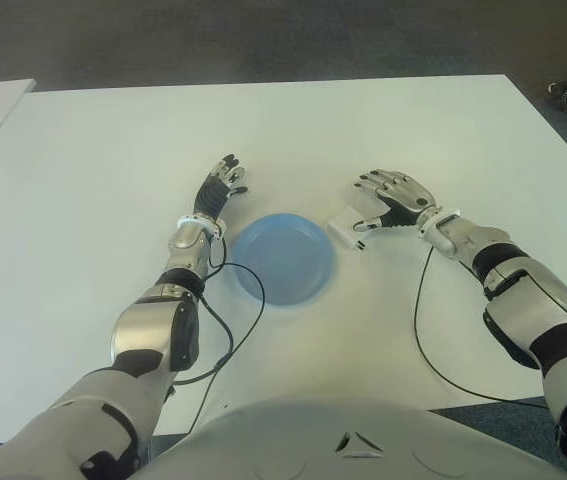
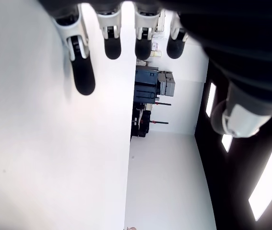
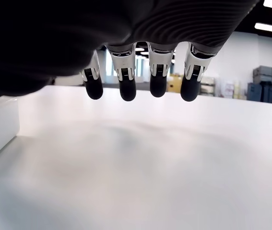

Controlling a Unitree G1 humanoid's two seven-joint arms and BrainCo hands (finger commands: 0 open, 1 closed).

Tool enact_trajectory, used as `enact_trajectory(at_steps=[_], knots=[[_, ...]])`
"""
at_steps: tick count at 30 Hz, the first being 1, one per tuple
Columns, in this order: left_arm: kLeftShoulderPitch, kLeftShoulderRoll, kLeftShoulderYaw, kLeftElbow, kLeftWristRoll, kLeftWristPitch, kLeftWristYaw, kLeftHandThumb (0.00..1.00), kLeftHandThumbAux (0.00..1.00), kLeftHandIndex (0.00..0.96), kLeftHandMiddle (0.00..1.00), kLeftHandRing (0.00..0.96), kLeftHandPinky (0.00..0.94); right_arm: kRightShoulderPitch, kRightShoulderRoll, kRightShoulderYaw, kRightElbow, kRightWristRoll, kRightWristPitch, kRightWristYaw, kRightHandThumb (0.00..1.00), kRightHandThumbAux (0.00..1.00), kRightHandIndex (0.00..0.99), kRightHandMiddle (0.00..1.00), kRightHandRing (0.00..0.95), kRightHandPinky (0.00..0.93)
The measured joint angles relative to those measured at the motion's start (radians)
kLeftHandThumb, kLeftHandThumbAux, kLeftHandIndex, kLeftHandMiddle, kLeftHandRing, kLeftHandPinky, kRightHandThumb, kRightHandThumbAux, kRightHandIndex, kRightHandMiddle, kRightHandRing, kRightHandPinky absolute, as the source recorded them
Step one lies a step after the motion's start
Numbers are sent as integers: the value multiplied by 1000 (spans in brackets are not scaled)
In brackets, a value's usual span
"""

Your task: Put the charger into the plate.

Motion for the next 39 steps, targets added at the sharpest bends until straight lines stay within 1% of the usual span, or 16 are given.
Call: enact_trajectory(at_steps=[11,15,19,23,25,31,35,39], knots=[[0,0,0,1,0,0,0,27,497,0,0,2,63,20,-6,-9,-15,0,-16,-18,308,109,0,0,0,0],[-1,1,0,1,0,0,0,22,498,0,0,7,71,27,-13,-15,-25,0,-31,-26,281,113,0,0,0,0],[-1,2,-1,2,0,0,0,14,497,0,0,13,75,36,-18,-29,-45,7,-47,-35,228,136,0,0,0,0],[-1,3,-3,2,2,2,0,5,496,0,2,20,81,42,-21,-47,-63,17,-64,-45,196,160,0,0,0,0],[-1,3,-4,2,3,3,0,2,490,0,10,30,89,51,-20,-65,-66,31,-78,-45,178,194,0,0,0,0],[-1,9,-10,3,12,7,0,0,475,0,34,53,109,91,-4,-154,-71,128,-132,-44,148,263,0,0,0,0],[-2,16,-15,3,19,12,0,0,473,6,47,66,116,108,0,-202,-92,171,-159,-56,131,293,0,0,0,0],[-3,21,-26,4,24,18,0,0,476,16,60,78,118,129,2,-254,-145,212,-195,-75,110,304,0,0,0,0]])
